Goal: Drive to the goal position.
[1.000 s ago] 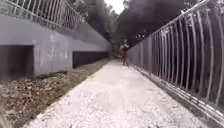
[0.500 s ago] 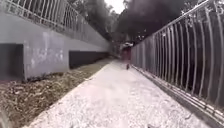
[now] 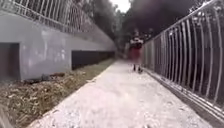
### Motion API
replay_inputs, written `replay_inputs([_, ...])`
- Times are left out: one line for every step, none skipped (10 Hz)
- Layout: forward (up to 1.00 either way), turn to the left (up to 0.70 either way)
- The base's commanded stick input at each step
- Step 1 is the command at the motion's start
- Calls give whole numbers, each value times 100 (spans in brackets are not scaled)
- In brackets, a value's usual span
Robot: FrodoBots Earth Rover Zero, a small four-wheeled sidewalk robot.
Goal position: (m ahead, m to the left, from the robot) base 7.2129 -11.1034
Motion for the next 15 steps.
replay_inputs([50,0])
replay_inputs([50,0])
replay_inputs([50,0])
replay_inputs([50,0])
replay_inputs([50,0])
replay_inputs([50,0])
replay_inputs([50,0])
replay_inputs([50,0])
replay_inputs([50,0])
replay_inputs([50,0])
replay_inputs([50,0])
replay_inputs([50,0])
replay_inputs([50,0])
replay_inputs([50,0])
replay_inputs([50,0])
